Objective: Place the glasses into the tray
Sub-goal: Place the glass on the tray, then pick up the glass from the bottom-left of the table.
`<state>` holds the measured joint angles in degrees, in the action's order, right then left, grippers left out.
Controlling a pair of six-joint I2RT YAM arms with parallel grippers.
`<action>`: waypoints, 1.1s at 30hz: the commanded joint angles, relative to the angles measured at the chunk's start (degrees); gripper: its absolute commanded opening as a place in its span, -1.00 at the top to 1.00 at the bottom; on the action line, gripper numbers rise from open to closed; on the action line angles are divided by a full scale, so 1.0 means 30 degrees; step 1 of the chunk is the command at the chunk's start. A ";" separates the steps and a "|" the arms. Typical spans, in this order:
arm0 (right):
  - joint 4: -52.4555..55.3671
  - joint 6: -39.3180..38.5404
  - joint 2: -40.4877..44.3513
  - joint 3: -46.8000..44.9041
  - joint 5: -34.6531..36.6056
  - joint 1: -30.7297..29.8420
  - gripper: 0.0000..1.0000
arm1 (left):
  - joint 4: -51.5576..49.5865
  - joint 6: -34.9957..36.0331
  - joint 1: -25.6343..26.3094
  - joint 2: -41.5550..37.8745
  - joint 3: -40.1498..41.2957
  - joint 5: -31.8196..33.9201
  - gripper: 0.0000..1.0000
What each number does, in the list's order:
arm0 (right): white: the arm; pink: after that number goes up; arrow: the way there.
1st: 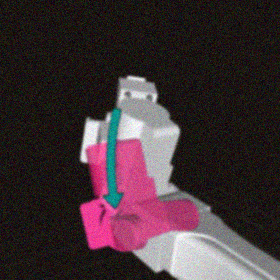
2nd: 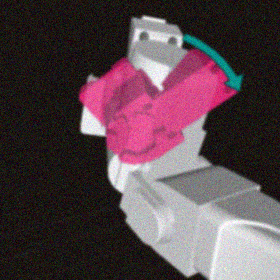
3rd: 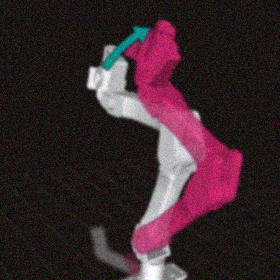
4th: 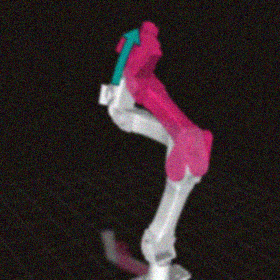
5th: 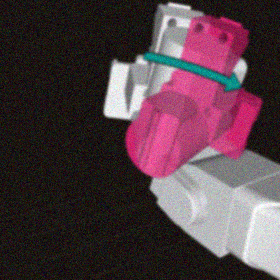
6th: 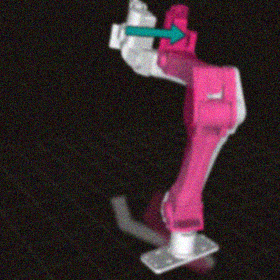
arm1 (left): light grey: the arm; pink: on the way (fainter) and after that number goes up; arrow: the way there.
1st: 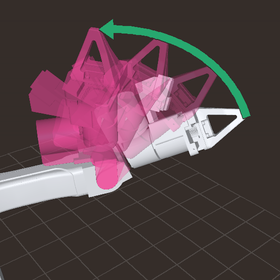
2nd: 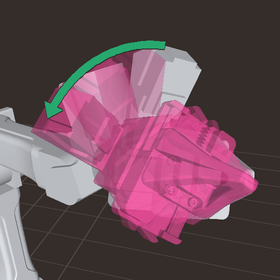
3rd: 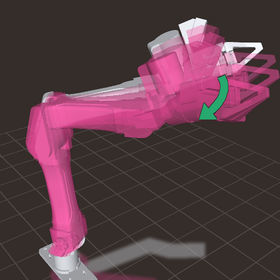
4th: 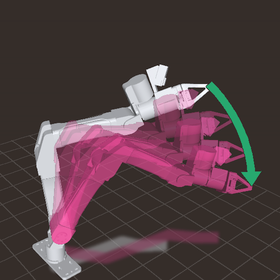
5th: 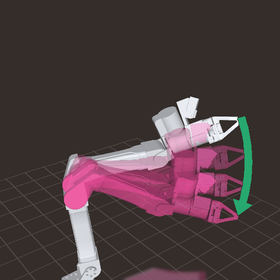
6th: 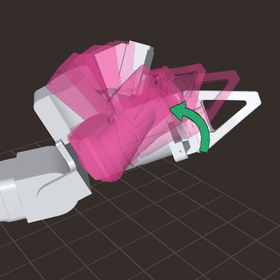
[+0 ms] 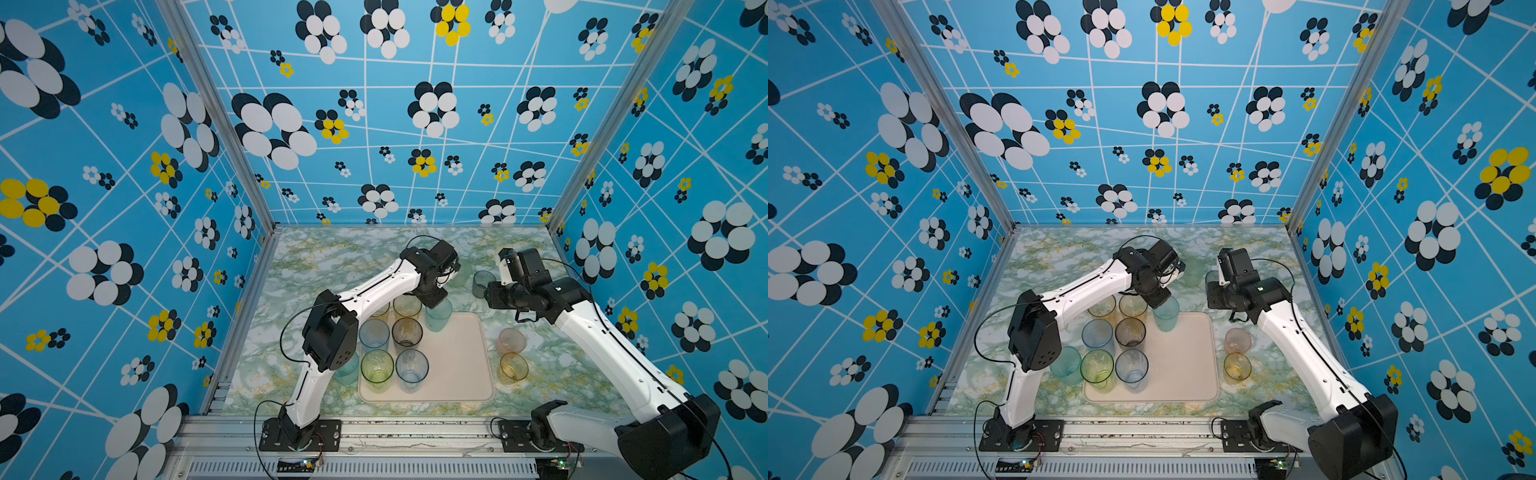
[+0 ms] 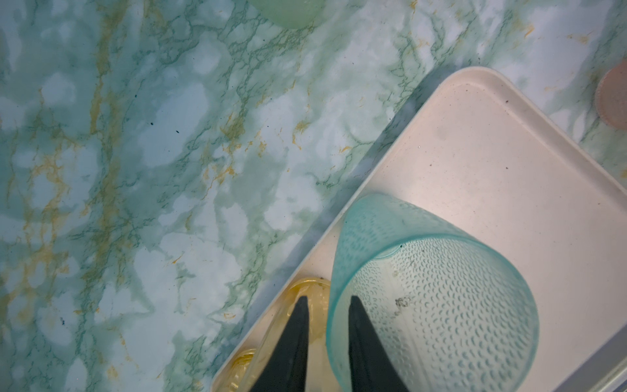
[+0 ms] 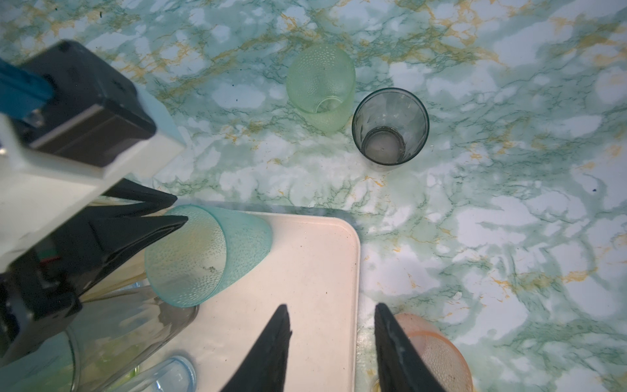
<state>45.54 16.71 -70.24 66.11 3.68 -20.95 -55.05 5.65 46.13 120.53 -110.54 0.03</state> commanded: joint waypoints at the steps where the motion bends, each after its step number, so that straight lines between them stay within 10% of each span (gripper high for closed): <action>1: -0.0324 -0.0003 -0.0084 -0.0211 -0.0314 0.0105 0.13 | 0.0407 0.0226 -0.0117 -0.1110 0.0385 0.0206 0.52; 13: -0.0268 0.0026 -0.0025 -0.0239 -0.0265 0.0106 0.13 | 0.3061 0.0011 -0.0553 -0.4729 0.1920 0.0529 0.53; 22: -0.0880 -0.0295 -0.0330 -0.0286 -0.0833 0.0110 0.12 | 0.4236 -0.2512 -0.1844 -1.3614 0.8219 0.4038 0.65; 33: -0.2105 -0.0793 -0.1048 -0.0718 -0.2133 0.0103 0.11 | -0.1541 -0.8273 -0.4775 -1.9947 1.3725 0.3528 0.67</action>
<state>41.01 15.35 -72.77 64.49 -0.62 -20.95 -51.59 -12.78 32.10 61.25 -70.96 11.38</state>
